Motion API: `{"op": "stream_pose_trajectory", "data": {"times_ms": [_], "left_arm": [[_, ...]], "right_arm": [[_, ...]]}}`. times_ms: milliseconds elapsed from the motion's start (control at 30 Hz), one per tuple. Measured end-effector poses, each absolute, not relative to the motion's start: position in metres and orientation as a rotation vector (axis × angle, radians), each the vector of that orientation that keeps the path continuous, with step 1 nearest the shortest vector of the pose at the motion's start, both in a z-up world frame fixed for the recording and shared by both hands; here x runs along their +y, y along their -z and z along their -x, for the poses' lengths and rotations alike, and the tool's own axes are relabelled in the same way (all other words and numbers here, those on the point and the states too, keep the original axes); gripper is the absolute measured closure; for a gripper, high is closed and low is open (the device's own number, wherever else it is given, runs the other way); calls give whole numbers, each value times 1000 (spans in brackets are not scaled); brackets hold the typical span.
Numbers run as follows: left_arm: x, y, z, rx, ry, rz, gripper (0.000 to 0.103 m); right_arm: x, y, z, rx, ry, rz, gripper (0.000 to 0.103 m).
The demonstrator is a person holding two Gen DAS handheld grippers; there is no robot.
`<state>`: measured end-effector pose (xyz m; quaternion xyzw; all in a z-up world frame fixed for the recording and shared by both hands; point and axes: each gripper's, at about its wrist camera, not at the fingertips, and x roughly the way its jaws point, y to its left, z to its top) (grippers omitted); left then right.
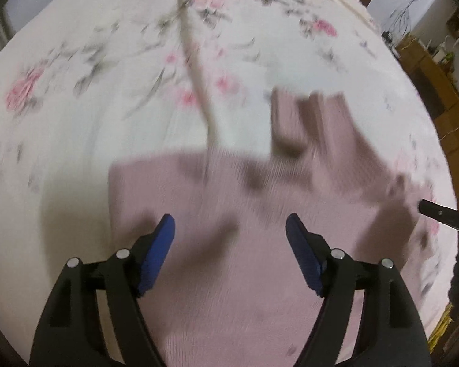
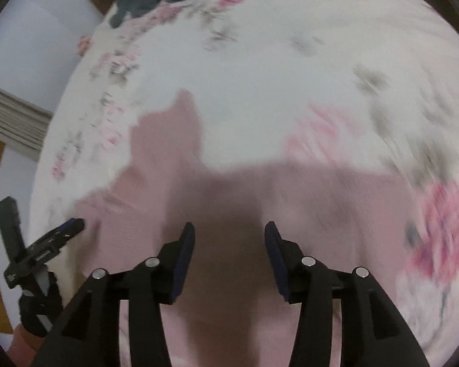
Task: Fold small clothes
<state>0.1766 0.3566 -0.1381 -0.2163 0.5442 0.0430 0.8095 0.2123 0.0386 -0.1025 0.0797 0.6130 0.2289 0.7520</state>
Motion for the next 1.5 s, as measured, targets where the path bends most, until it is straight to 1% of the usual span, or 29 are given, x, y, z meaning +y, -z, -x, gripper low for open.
{"op": "stream_pose_trajectory", "data": {"times_ms": [100,233,367,533,567,600,633,667,700,733,767,800,1000,1133,1333,1433,1467,1500], "left_arm": [[359,139,-216,1169,-53,481,28],[350,152,-272,1211,32,529,28],[339,174,-303,1263,76,544,28],[330,194,-317,1293,63,555,31],[331,199,-319,1294,58,563,35],[331,201,-319,1296,52,565,41],[330,203,-320,1300,47,564,52],[330,205,-321,1303,40,558,61],[330,206,-321,1301,38,556,65],[330,207,-322,1296,53,572,77],[331,206,-321,1292,55,580,93],[331,202,-320,1278,61,589,96],[328,154,-299,1106,170,603,96],[326,122,-262,1011,246,582,96],[326,108,-203,972,314,586,96],[317,111,-182,981,343,571,96],[314,114,-179,991,341,562,96],[313,118,-176,1001,337,555,95]], "right_arm": [[72,104,-248,1328,-574,-150,50],[114,127,-293,1386,-618,-119,48],[136,150,-315,1427,-601,-30,48],[142,164,-326,1455,-619,-56,46],[143,167,-329,1463,-622,-62,46],[144,170,-331,1469,-626,-70,50],[143,171,-333,1472,-628,-78,56],[143,173,-334,1476,-631,-83,70],[143,174,-335,1480,-637,-93,82],[141,175,-336,1484,-641,-112,86],[136,173,-335,1482,-647,-125,89],[133,169,-335,1474,-661,-140,89],[111,129,-317,1383,-761,-227,91],[89,93,-288,1314,-839,-244,91],[54,66,-245,1280,-877,-269,91],[45,67,-227,1305,-887,-260,91],[44,72,-223,1320,-877,-227,91],[48,77,-222,1332,-863,-202,87]]}}
